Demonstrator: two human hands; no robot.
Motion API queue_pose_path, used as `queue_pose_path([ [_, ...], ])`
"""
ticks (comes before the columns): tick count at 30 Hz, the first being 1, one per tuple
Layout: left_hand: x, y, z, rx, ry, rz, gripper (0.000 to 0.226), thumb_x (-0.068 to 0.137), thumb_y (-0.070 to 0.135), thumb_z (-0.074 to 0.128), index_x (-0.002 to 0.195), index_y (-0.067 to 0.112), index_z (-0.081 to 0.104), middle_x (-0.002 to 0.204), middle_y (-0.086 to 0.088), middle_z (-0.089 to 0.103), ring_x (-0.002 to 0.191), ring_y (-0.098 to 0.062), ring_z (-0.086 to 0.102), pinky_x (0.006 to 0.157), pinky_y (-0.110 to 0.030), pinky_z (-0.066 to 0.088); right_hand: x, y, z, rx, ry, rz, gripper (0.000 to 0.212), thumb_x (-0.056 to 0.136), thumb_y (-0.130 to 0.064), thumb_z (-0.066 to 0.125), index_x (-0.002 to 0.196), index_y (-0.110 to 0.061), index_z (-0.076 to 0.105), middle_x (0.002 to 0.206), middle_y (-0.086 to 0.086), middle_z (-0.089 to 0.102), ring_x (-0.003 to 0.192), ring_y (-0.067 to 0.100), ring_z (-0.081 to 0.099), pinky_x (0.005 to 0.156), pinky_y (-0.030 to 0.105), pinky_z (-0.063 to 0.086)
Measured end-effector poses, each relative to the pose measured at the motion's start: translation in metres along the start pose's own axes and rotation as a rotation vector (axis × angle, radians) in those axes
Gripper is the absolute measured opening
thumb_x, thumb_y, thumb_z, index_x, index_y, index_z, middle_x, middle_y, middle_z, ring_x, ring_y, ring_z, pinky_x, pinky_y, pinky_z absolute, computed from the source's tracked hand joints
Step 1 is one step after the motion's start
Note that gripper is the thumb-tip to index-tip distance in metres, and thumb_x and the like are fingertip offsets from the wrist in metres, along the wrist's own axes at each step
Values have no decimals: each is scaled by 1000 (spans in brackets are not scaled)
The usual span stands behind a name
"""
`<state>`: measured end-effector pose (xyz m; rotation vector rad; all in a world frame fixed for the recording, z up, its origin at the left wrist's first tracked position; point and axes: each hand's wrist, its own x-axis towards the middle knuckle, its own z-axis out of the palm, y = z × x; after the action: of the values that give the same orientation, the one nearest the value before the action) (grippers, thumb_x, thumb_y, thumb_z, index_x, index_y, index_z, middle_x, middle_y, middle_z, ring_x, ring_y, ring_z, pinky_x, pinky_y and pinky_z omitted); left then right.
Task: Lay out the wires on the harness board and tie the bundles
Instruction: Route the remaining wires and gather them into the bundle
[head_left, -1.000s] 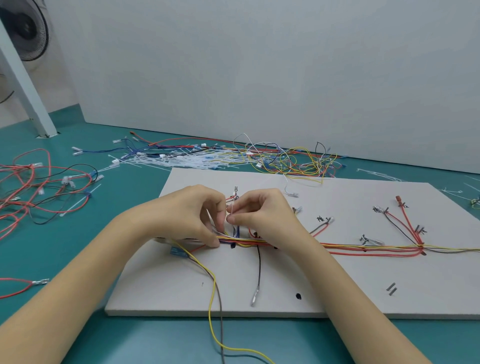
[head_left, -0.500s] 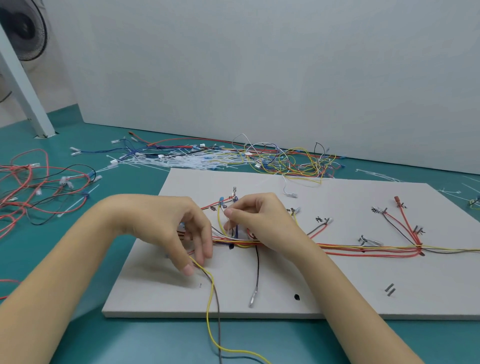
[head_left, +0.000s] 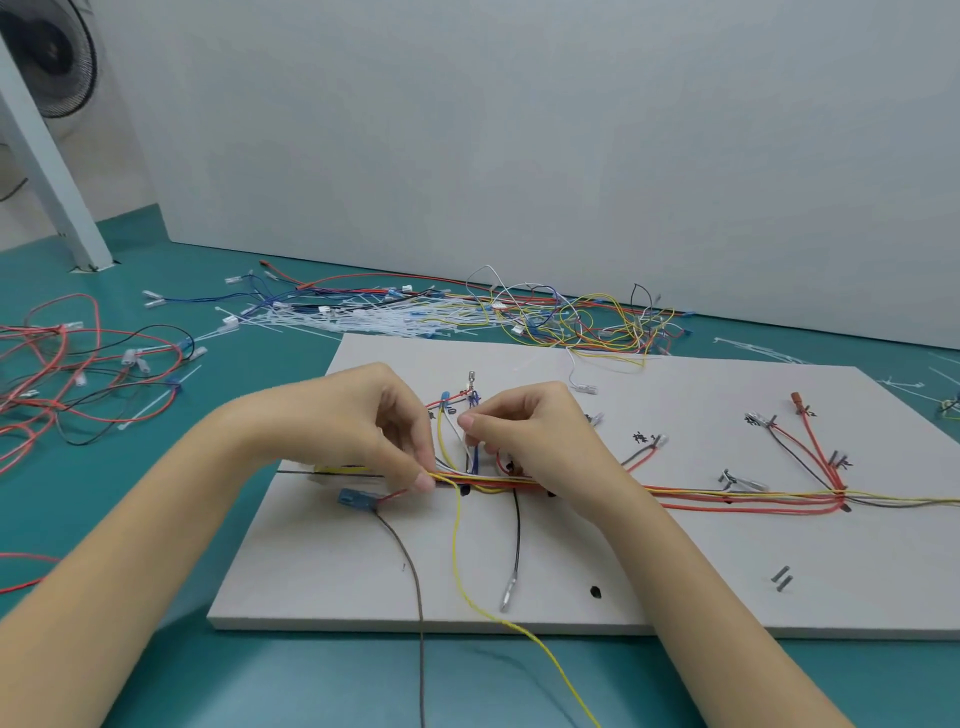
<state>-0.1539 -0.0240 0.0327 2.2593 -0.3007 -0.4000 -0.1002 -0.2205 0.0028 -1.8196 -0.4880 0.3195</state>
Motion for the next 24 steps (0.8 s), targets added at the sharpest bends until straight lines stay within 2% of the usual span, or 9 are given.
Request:
queue_pose_path([
  [5, 13, -3, 14, 95, 154, 16, 15, 71, 26, 86, 66, 34, 75, 53, 13, 60, 49, 0, 48, 51, -14, 36, 2, 2, 0, 15, 8, -6, 10, 86, -8, 69, 82, 0, 74, 69, 6, 68, 53, 7, 51, 45, 16, 40],
  [10, 16, 2, 25, 80, 227, 56, 20, 69, 8, 82, 67, 26, 74, 53, 11, 64, 47, -1, 53, 49, -11, 39, 2, 3, 3, -19, -3, -67, 9, 86, -5, 67, 82, 0, 74, 62, -3, 66, 48, -3, 52, 48, 9, 38],
  [12, 15, 4, 29, 126, 269, 63, 19, 68, 5, 78, 66, 24, 74, 57, 6, 67, 49, -4, 56, 50, -13, 41, 2, 3, 2, -14, -11, -75, 9, 86, -3, 66, 83, 1, 74, 66, 3, 68, 48, -4, 53, 49, 9, 39],
  [15, 11, 7, 36, 232, 351, 101, 21, 67, 4, 72, 64, 24, 73, 58, 8, 66, 52, -5, 59, 54, -15, 46, 1, 3, 0, -20, -16, -66, 12, 87, -5, 66, 87, 4, 74, 74, 14, 71, 50, -1, 52, 52, 12, 42],
  [19, 6, 16, 47, 513, 381, 157, 14, 72, 11, 68, 72, 24, 75, 68, 11, 65, 59, -1, 53, 65, -19, 47, 1, 3, 0, 0, -16, -64, 12, 87, -1, 64, 86, 8, 72, 71, 13, 67, 47, -1, 51, 51, 11, 40],
  [22, -1, 15, 48, 530, 346, 200, 5, 77, 18, 72, 78, 19, 77, 77, 4, 66, 70, -4, 53, 71, -25, 47, 2, 4, 1, -3, -12, -46, 13, 88, -3, 64, 85, 6, 73, 69, 10, 68, 49, 3, 50, 51, 14, 41],
  [24, -6, 11, 46, 515, 278, 204, 18, 77, 30, 76, 82, 13, 75, 84, -1, 64, 84, -4, 50, 74, -24, 44, 2, 5, 3, -11, -2, -41, 13, 88, -5, 64, 84, 4, 73, 68, 7, 69, 48, 1, 51, 50, 14, 40],
])
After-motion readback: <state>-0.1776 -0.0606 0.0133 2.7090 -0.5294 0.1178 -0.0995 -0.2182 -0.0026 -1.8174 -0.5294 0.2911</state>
